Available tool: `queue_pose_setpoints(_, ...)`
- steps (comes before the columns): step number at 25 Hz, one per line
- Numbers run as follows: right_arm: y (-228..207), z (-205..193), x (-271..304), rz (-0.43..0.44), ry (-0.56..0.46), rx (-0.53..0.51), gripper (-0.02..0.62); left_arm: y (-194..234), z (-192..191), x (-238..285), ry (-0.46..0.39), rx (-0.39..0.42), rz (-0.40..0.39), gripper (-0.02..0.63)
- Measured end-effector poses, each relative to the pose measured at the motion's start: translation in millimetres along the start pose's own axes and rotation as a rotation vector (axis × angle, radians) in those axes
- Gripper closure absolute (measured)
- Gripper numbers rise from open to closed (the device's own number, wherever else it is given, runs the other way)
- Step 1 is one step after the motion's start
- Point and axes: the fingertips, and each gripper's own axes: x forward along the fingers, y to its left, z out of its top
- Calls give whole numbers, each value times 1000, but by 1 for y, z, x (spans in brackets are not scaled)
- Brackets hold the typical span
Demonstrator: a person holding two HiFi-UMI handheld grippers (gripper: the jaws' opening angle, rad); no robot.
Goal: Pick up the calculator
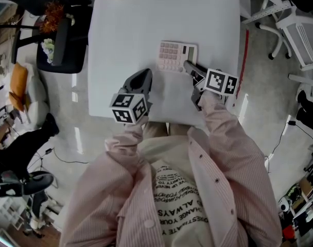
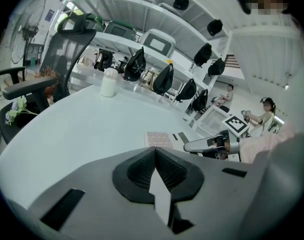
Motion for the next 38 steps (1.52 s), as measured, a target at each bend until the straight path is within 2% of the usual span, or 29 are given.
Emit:
queue_pose_setpoints(14,0,5,-13,56,-61,126,536,-8,4,-1,-8,13,-6,604)
queue_pose_setpoints(25,27,7,-35,108,-103,136,537,-24,15,-23,-70,46,-18,604)
queue_pose_setpoints(38,68,27,-75,183,-195,111,537,-38,56,-54,-188,126,-56,604)
